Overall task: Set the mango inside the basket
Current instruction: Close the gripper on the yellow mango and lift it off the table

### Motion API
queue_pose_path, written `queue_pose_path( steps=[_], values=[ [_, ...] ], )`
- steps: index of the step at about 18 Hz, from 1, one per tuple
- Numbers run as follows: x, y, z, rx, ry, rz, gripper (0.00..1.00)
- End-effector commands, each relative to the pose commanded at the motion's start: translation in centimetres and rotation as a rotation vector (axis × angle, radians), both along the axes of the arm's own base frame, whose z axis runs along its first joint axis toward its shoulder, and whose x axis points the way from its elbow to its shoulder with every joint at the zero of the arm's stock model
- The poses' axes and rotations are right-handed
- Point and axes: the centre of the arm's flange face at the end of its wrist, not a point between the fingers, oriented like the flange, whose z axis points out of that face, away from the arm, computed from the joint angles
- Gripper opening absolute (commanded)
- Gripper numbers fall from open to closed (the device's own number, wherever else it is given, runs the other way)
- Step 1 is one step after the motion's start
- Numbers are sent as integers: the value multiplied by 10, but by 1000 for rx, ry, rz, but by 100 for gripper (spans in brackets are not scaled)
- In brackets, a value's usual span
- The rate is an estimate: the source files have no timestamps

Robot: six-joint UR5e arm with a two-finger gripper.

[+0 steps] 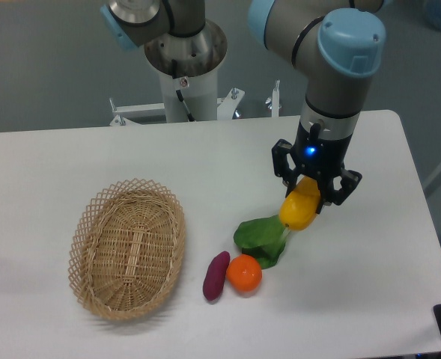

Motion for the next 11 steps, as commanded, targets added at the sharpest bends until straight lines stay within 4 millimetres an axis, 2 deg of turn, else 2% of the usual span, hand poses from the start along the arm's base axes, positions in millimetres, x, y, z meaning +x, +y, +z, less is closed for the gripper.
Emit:
queue_pose_path(
  steps=[1,9,11],
  values=[
    [2,0,-5,-1,-8,-2,34],
    [6,3,-8,-8,-14,4,34],
    [12,7,-10,-12,-20,0,34]
  ],
)
